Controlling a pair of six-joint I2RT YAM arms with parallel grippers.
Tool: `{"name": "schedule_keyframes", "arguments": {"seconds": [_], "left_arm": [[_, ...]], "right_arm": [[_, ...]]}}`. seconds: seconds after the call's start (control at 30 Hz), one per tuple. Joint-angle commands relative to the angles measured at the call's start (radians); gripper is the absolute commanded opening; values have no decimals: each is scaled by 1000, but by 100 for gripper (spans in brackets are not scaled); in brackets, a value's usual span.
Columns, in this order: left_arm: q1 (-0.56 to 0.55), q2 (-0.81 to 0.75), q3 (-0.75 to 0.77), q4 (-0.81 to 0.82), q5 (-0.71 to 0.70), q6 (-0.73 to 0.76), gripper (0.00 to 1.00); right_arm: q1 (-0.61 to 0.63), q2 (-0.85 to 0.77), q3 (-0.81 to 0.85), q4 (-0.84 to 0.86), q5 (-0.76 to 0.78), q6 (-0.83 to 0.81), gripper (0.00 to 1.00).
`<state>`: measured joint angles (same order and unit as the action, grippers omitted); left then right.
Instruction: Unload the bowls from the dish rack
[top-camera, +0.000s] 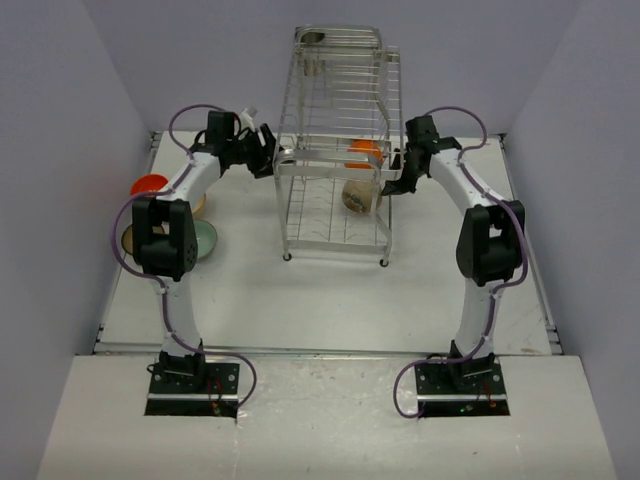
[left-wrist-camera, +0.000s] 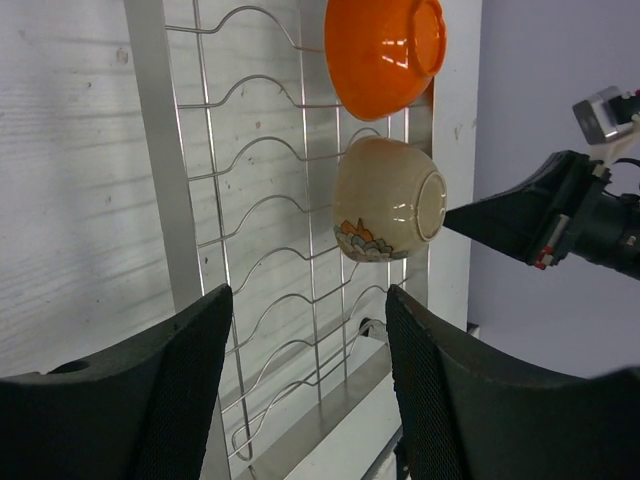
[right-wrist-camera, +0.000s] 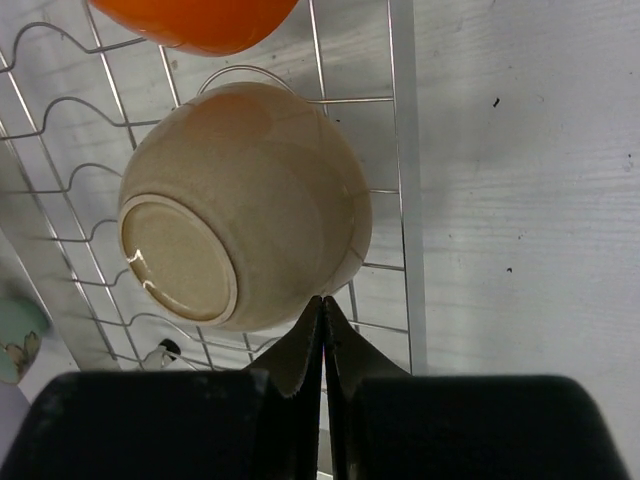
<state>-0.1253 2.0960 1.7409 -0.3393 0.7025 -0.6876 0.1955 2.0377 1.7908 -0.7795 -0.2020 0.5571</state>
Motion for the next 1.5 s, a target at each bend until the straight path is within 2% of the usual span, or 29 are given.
{"name": "schedule_keyframes", "arguments": {"seconds": [0.0, 0.57, 0.9, 1.13, 1.27, 1.47], "left_arm": [[-11, -42, 9, 65, 66, -27, 64], [-31, -19, -23, 91, 100, -43, 63], [-59, 44, 17, 100, 115, -58, 63], [-83, 87, 42, 123, 137, -82, 63], [-97, 102, 51, 129, 138, -89, 63], [-111, 121, 49, 143, 147, -92, 63]], "right_arm": [[4, 36, 53, 19, -8, -2, 0], [51, 174, 160, 42, -36, 4, 0], [70, 174, 171, 57, -74, 26, 0], [68, 98, 90, 82, -63, 14, 0], [67, 108, 88, 68, -59, -2, 0], [67, 59, 35, 100, -42, -2, 12]]}}
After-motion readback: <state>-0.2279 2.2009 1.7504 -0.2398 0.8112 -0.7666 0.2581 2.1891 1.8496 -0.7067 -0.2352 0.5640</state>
